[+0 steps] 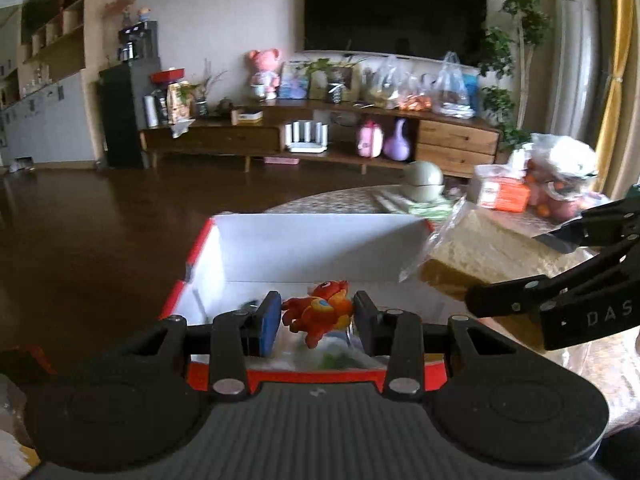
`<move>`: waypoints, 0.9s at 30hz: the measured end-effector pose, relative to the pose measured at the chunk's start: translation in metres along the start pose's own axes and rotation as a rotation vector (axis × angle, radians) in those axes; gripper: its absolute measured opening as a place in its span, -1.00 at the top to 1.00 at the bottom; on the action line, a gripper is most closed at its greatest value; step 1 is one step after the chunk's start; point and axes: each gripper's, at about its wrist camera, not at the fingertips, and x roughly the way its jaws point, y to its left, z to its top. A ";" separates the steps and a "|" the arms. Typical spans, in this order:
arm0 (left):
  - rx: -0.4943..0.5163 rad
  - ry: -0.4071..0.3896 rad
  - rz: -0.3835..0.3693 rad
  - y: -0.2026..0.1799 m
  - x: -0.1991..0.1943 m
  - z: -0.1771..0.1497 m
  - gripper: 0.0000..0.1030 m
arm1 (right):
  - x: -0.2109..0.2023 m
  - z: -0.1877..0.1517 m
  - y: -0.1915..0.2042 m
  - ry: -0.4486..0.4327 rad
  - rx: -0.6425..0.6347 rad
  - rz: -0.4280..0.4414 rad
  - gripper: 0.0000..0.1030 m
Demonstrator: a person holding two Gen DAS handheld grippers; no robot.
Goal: Organize objects
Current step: 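Carry the orange toy and bagged bread with both tools into the box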
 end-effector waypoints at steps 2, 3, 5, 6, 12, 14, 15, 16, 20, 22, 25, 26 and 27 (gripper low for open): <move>0.003 0.013 0.024 0.009 0.010 0.001 0.26 | 0.012 0.003 0.000 0.004 -0.004 0.005 -0.46; -0.001 0.019 0.032 0.014 0.015 0.002 0.26 | 0.017 0.005 0.000 0.007 -0.004 0.009 -0.46; -0.013 0.038 0.044 0.022 0.026 0.003 0.26 | 0.030 0.008 0.001 0.018 -0.004 0.008 -0.46; -0.016 0.049 0.047 0.024 0.032 0.003 0.26 | 0.036 0.009 0.001 0.024 -0.002 0.001 -0.46; 0.012 0.107 0.065 0.032 0.064 0.004 0.26 | 0.070 0.011 -0.002 0.062 0.004 -0.025 -0.47; 0.019 0.123 0.061 0.032 0.073 0.004 0.26 | 0.077 0.008 -0.002 0.073 -0.003 -0.023 -0.47; 0.020 0.133 0.061 0.032 0.077 0.004 0.26 | 0.080 0.006 -0.002 0.076 -0.008 -0.025 -0.47; 0.020 0.146 0.062 0.032 0.081 0.003 0.26 | 0.083 0.005 -0.001 0.076 -0.015 -0.031 -0.47; 0.016 0.182 0.050 0.032 0.096 -0.001 0.26 | 0.090 0.005 0.001 0.069 -0.041 -0.042 -0.47; 0.011 0.199 0.051 0.033 0.104 -0.003 0.26 | 0.094 0.005 0.004 0.069 -0.057 -0.053 -0.47; 0.006 0.220 0.059 0.033 0.114 -0.004 0.26 | 0.101 0.004 0.008 0.075 -0.088 -0.064 -0.46; 0.008 0.227 0.061 0.033 0.117 -0.004 0.26 | 0.103 0.004 0.009 0.077 -0.095 -0.064 -0.46; 0.009 0.233 0.064 0.033 0.120 -0.005 0.26 | 0.105 0.004 0.010 0.078 -0.098 -0.063 -0.46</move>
